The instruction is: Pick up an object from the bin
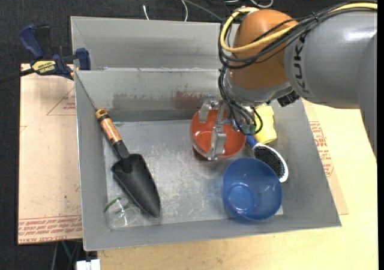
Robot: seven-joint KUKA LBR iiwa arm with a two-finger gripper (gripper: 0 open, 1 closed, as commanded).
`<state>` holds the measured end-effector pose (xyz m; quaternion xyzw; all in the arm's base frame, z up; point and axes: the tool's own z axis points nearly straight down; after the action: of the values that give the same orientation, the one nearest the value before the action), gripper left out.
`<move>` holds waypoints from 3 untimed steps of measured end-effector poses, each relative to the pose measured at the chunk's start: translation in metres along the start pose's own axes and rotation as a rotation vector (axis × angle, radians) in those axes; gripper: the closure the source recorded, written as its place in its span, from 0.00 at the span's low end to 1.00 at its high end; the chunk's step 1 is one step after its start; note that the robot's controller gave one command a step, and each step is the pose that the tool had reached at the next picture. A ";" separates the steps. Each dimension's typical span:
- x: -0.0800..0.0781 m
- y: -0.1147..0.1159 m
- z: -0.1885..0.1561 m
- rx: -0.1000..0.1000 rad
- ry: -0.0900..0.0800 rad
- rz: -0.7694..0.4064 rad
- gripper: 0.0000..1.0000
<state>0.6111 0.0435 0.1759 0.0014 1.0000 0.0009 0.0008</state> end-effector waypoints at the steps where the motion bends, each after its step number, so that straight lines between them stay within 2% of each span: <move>1: 0.000 0.000 0.000 0.000 0.000 0.000 0.00; 2: -0.001 -0.002 -0.018 0.000 0.011 0.009 0.00; 3: -0.015 0.041 0.053 -0.001 0.001 -0.026 0.00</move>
Offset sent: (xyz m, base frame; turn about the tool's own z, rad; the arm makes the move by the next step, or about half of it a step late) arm 0.0121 -0.0130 0.0964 0.0498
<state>0.6259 0.0843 0.1233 -0.0117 0.9999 0.0014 0.0005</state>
